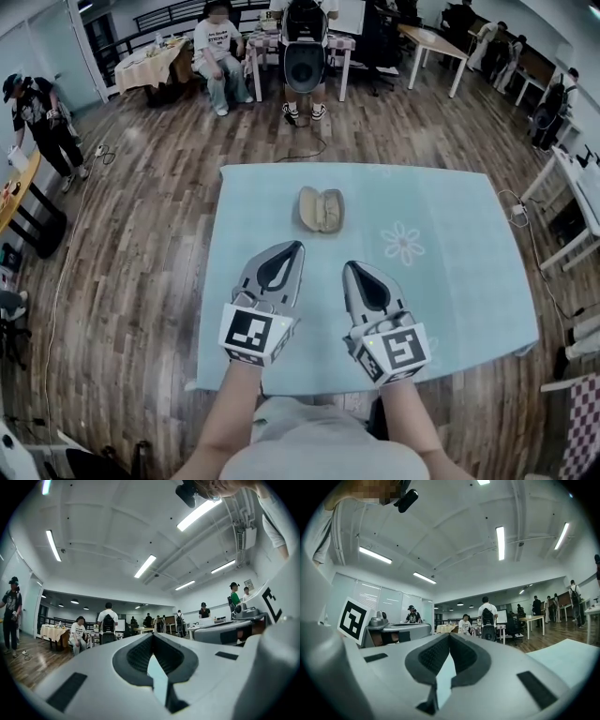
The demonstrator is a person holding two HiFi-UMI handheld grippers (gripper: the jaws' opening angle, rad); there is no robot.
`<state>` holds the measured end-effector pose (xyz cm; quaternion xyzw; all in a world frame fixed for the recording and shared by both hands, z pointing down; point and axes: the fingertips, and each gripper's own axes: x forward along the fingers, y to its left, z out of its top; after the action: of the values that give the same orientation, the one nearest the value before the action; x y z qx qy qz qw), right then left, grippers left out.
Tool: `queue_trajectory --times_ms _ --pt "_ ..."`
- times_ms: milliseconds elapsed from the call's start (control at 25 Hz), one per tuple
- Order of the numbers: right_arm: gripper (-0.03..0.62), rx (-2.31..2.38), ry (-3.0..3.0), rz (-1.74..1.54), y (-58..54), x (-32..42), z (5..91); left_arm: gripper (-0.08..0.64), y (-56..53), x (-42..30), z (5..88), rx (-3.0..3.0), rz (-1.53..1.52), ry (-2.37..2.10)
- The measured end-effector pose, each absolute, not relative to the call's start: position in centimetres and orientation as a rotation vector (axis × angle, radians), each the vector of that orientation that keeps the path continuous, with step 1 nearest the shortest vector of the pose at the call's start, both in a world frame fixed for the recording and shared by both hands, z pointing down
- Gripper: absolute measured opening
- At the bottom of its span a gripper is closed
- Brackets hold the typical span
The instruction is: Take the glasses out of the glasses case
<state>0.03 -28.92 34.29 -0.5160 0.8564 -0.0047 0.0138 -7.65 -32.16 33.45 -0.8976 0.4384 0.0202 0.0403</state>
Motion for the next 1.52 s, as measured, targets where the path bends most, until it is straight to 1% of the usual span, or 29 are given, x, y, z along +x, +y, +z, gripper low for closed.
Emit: queue_trajectory --times_ms 200,760,880,1160,1520 --pt "0.008 -1.659 2.681 -0.03 -31.6 -1.2 35.3 0.008 -34.5 -8.2 34.9 -2.796 0.055 1.315" --pt "0.008 -1.75 2.718 -0.109 -39.5 -1.8 38.6 0.008 -42.0 -9.0 39.6 -2.931 0.082 1.305" --pt "0.008 -1.778 2.727 -0.122 -41.2 -1.4 39.4 0.008 -44.0 -8.6 39.8 -2.939 0.035 1.285" --pt "0.008 -1.809 2.748 -0.095 -45.7 -0.4 39.8 0.008 -48.5 -7.6 39.7 -2.941 0.044 1.296" --pt "0.009 -1.828 2.769 -0.144 -50.2 1.2 41.7 0.008 -50.4 -5.3 42.4 -2.962 -0.065 1.303"
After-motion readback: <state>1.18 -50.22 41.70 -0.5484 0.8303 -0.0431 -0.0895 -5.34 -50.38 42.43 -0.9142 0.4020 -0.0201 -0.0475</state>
